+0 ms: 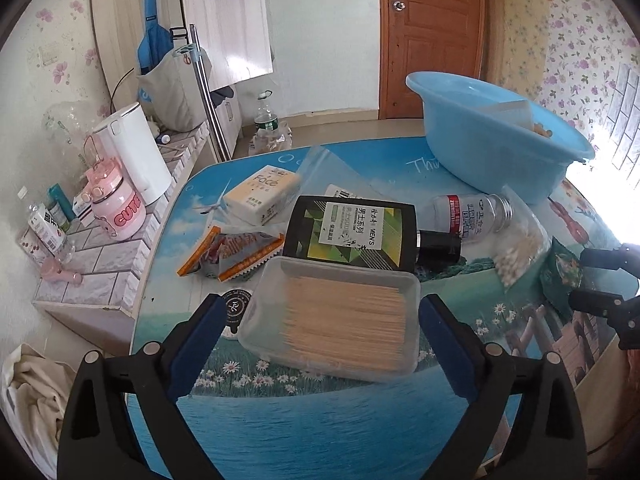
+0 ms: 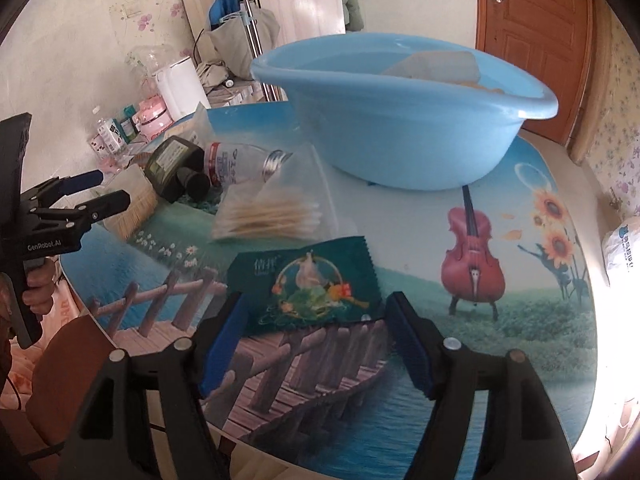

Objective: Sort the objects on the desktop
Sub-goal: 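Grasp the clear toothpick box with the left gripper while the right reaches for the green packet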

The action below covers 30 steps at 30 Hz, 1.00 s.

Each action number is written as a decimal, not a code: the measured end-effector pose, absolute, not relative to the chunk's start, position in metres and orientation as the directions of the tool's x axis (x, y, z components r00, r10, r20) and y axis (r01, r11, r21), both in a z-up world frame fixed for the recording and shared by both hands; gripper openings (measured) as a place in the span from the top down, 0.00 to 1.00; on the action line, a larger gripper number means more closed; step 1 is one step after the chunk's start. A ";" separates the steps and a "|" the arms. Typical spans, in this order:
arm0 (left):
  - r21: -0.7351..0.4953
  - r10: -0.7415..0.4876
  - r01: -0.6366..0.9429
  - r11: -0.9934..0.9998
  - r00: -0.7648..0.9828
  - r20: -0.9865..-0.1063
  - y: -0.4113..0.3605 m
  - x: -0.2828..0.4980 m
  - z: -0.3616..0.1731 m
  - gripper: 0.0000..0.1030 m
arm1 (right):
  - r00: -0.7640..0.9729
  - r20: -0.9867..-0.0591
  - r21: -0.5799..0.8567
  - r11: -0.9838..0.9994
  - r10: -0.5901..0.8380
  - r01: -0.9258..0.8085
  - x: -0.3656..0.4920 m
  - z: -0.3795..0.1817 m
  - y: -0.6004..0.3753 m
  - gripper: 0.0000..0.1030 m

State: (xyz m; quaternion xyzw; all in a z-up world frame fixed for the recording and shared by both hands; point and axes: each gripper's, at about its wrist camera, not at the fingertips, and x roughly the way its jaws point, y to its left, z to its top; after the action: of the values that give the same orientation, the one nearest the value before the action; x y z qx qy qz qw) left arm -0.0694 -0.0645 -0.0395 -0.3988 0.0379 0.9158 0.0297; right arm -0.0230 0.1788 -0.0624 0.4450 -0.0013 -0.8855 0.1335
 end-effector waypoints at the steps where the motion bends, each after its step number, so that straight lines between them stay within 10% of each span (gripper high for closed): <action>1: 0.036 0.031 -0.085 -0.996 -0.682 -0.731 -0.066 -0.071 -0.040 0.02 | -0.572 -0.787 0.109 -0.965 -0.229 0.236 -0.023 -0.063 0.178 0.22; 11: 0.029 0.054 -0.119 -0.993 -0.636 -0.770 -0.059 -0.081 -0.065 0.00 | -0.630 -0.763 0.016 -0.978 -0.147 0.209 -0.028 -0.069 0.181 0.16; 18: 0.036 0.051 -0.117 -0.992 -0.657 -0.752 -0.054 -0.081 -0.064 0.06 | -0.645 -0.750 0.064 -0.986 -0.148 0.152 -0.028 -0.064 0.213 0.61; 30: -0.016 0.083 -0.108 -0.994 -0.655 -0.751 -0.039 -0.056 -0.057 0.05 | -0.699 -0.687 0.195 -0.977 -0.199 0.086 -0.019 -0.068 0.246 0.64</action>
State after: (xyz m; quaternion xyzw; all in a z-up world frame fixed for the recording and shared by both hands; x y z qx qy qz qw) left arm -0.0557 -0.0389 -0.0571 -0.4120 0.0151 0.9096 0.0525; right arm -0.0185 0.2459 -0.0685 0.3800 -0.0739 -0.9187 0.0776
